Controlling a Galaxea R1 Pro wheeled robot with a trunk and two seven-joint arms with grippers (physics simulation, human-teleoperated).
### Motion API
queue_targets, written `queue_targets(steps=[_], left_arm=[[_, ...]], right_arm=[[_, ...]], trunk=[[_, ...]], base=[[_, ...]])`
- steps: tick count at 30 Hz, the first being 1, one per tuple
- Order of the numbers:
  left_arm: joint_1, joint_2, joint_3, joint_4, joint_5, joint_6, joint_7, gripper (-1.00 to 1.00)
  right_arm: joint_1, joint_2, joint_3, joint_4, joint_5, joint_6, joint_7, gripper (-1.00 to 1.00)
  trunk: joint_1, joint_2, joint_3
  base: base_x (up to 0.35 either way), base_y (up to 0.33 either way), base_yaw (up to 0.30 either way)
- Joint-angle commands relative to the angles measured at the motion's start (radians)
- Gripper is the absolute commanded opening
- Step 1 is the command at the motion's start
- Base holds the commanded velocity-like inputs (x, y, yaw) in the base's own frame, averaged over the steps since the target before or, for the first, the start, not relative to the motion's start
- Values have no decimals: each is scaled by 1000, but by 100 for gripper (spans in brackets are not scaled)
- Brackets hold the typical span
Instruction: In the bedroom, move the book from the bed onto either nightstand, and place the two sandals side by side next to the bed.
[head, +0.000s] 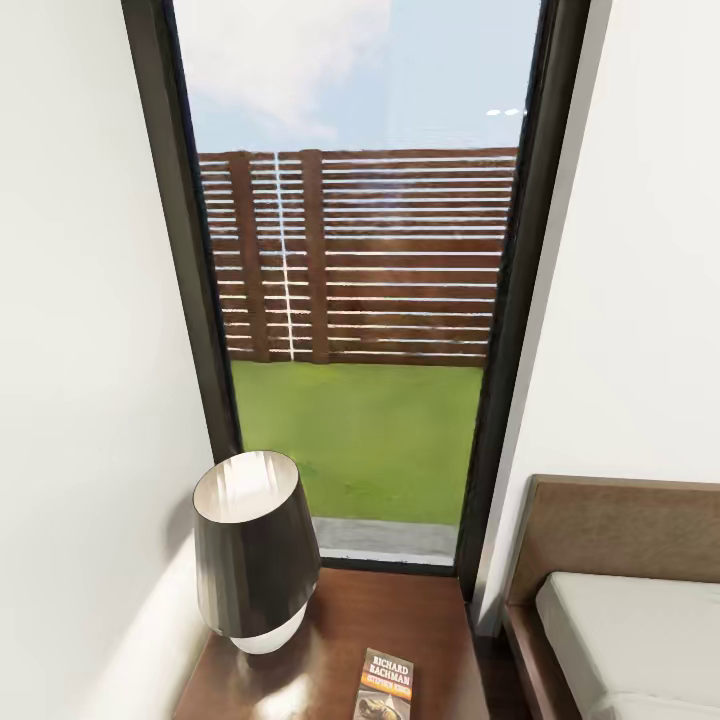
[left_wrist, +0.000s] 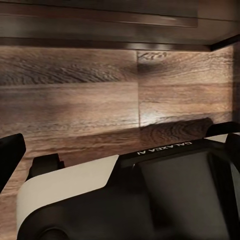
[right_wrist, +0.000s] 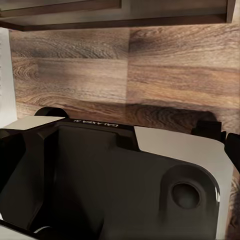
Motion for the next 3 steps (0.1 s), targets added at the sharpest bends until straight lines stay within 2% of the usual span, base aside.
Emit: queue_targets(steps=[1, 3], left_arm=[[-1, 0, -8, 1, 10, -3, -3, 100], [-1, 0, -8, 1, 9, -3, -4, 100]], right_arm=[[-1, -1, -9, 1, 6, 4, 2, 100], [-1, -1, -9, 1, 6, 4, 2, 100]], trunk=[[0, -1, -1], [0, -1, -1]], base=[[0, 0, 0], [0, 0, 0]])
